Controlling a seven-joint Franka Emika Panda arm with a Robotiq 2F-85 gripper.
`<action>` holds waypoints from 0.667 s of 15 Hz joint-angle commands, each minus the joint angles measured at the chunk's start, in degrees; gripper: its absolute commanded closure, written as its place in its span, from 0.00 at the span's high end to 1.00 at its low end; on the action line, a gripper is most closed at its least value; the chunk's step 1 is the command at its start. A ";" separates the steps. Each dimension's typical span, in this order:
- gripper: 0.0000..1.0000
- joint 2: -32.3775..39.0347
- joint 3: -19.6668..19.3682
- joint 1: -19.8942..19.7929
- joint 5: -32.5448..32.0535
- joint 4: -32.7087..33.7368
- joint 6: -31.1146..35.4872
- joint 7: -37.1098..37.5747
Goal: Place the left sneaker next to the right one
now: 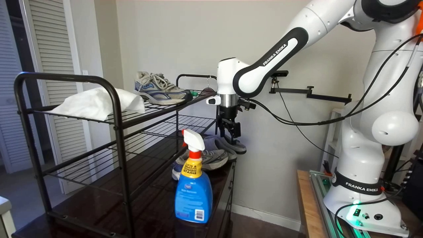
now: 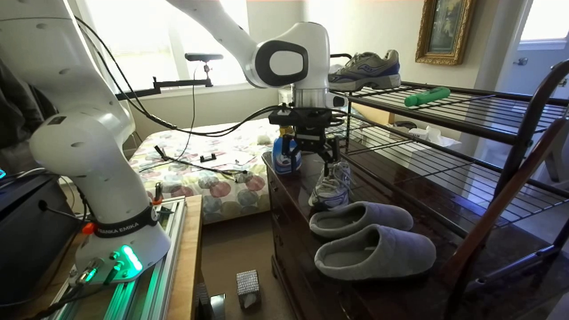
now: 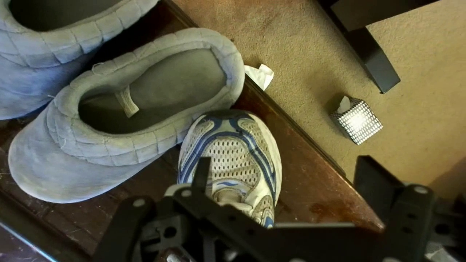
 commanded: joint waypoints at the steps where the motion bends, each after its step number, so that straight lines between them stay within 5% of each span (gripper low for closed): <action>1: 1.00 0.29 1.17 -1.14 0.12 0.25 -0.10 -0.21; 6: 1.00 -1.83 -0.92 -2.94 3.32 -4.32 3.37 -11.45; 10: 1.00 -2.81 -3.42 -4.95 13.11 -9.47 11.97 -21.62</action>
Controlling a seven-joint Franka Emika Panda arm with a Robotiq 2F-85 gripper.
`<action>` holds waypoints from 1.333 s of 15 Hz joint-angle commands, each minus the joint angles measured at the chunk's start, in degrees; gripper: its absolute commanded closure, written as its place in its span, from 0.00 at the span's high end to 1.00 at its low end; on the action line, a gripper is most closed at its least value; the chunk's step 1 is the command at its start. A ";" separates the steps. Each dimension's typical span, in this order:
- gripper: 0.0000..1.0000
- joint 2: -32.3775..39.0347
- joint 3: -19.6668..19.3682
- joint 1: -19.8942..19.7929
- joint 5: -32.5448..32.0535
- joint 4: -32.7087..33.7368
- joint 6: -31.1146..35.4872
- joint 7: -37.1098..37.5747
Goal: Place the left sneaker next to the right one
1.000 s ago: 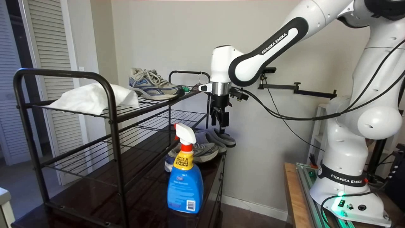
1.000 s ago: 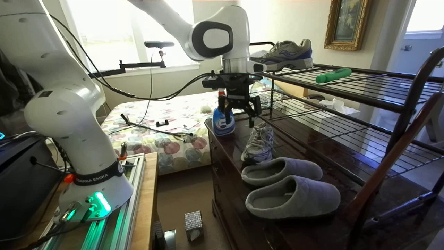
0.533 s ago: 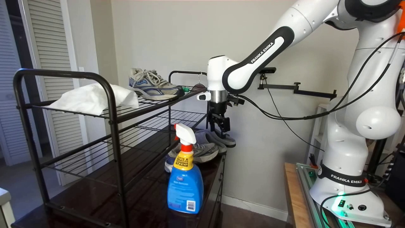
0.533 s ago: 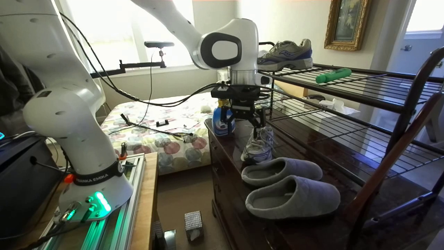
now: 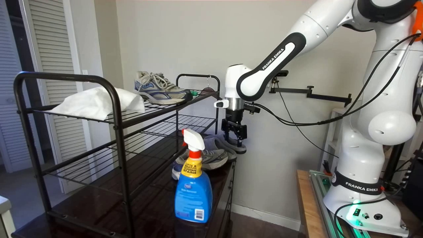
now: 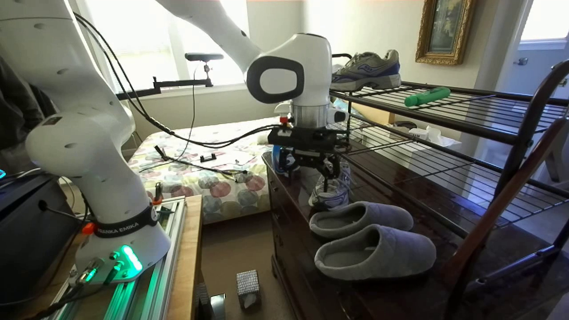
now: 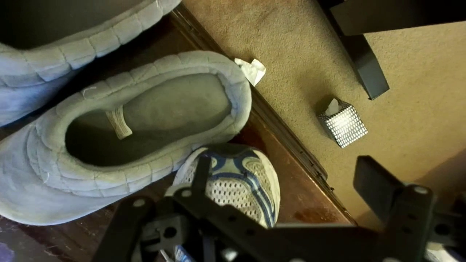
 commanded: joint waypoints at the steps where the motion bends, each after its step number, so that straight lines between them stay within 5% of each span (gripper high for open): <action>1: 1.00 -2.53 -1.44 -1.20 11.22 -6.08 9.01 -8.49; 5: 1.00 0.85 -1.47 -0.63 22.74 -5.84 13.17 -9.92; 6: 1.00 -0.18 -1.08 -1.42 18.14 -5.64 11.36 -8.72; 9: 1.00 0.42 -0.99 -1.48 20.46 -5.65 11.77 -8.68; 20: 1.00 11.37 1.61 -2.14 13.57 3.68 12.14 -3.59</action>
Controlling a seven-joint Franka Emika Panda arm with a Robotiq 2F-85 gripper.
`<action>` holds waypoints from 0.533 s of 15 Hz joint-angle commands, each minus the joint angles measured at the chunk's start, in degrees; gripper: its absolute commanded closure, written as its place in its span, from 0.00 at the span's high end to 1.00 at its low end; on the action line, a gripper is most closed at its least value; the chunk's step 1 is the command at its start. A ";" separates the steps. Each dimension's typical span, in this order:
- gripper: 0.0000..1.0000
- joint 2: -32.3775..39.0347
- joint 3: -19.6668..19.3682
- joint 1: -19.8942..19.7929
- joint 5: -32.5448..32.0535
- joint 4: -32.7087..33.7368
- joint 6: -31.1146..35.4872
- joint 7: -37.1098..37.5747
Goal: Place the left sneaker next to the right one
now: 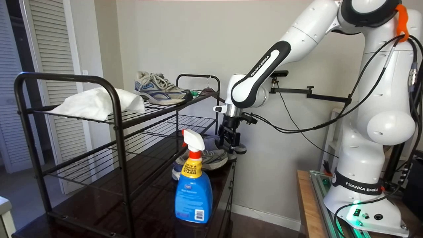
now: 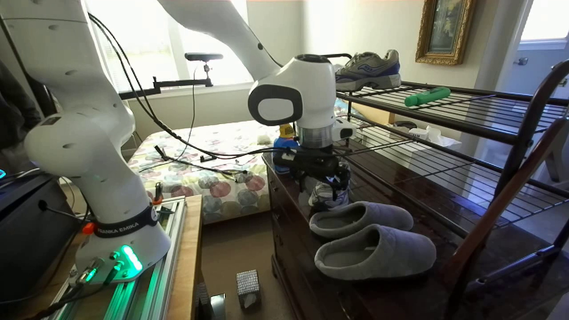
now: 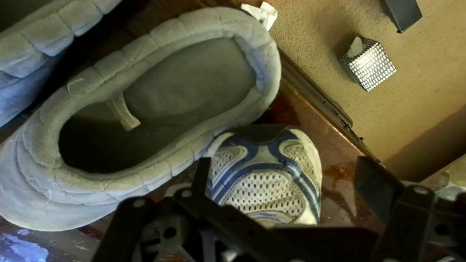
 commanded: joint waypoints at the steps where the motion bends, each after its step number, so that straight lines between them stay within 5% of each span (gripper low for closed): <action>1: 1.00 6.22 1.37 -1.17 -3.38 4.87 0.26 4.28; 8: 1.00 10.89 3.53 -2.30 -6.21 8.90 -2.40 7.41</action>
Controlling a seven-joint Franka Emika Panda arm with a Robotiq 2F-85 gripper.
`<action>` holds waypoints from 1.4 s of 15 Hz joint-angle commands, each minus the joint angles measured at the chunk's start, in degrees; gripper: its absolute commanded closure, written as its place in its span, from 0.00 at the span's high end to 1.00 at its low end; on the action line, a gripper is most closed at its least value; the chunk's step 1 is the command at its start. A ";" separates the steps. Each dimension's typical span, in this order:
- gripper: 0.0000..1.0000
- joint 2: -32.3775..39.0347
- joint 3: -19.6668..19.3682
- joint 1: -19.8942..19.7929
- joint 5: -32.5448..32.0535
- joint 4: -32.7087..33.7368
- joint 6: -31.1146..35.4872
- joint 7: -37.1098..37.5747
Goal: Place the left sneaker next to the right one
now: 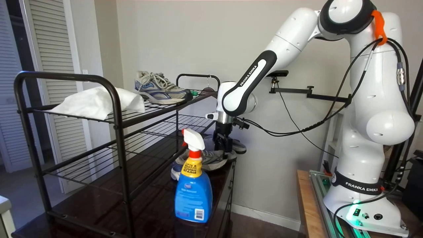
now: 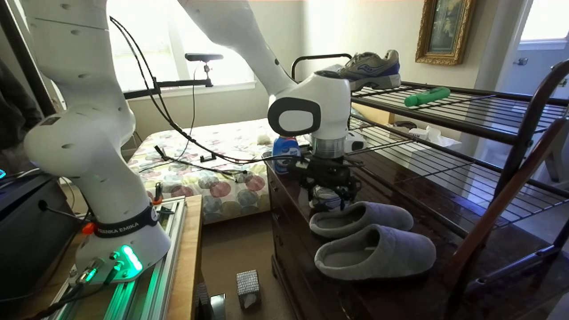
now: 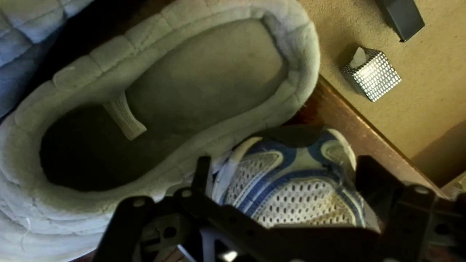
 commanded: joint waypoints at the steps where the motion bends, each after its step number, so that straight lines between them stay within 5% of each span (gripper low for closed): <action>1: 1.00 2.16 2.08 -1.74 -2.65 2.49 -2.55 1.99; 10: 1.00 2.69 3.74 -3.84 -1.97 4.51 -13.02 -4.99; 15: 1.00 4.06 2.88 -2.43 -2.84 4.67 -7.70 7.26; 21: 1.00 4.32 4.11 -2.55 -3.39 4.36 -6.42 12.36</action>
